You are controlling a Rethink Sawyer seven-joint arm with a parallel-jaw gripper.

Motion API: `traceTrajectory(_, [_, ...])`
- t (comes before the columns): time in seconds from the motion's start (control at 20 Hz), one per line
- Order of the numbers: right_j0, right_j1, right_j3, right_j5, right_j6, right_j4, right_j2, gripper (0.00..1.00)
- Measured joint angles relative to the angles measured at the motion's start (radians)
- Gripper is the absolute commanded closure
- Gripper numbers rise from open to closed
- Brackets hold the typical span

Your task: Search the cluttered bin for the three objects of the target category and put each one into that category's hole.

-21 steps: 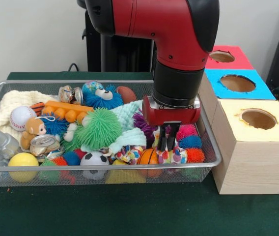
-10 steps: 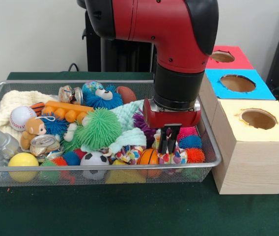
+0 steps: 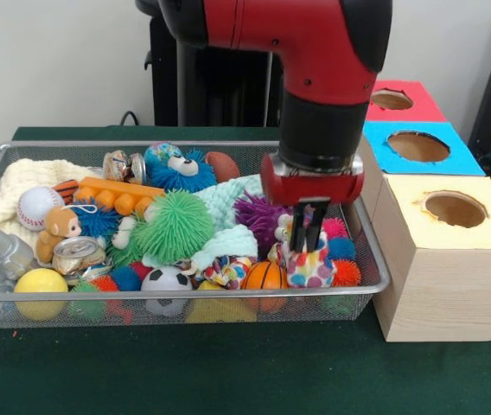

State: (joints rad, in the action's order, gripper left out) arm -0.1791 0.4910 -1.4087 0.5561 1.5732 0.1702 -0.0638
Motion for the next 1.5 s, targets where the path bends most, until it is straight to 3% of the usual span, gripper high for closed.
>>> traceTrajectory(0.8, [0.003,0.225,-0.149,0.064,0.000,-0.092,-0.012,1.00])
traceTrajectory(1.5, [0.044,0.317,-0.185,0.095,0.000,-0.111,-0.012,1.00])
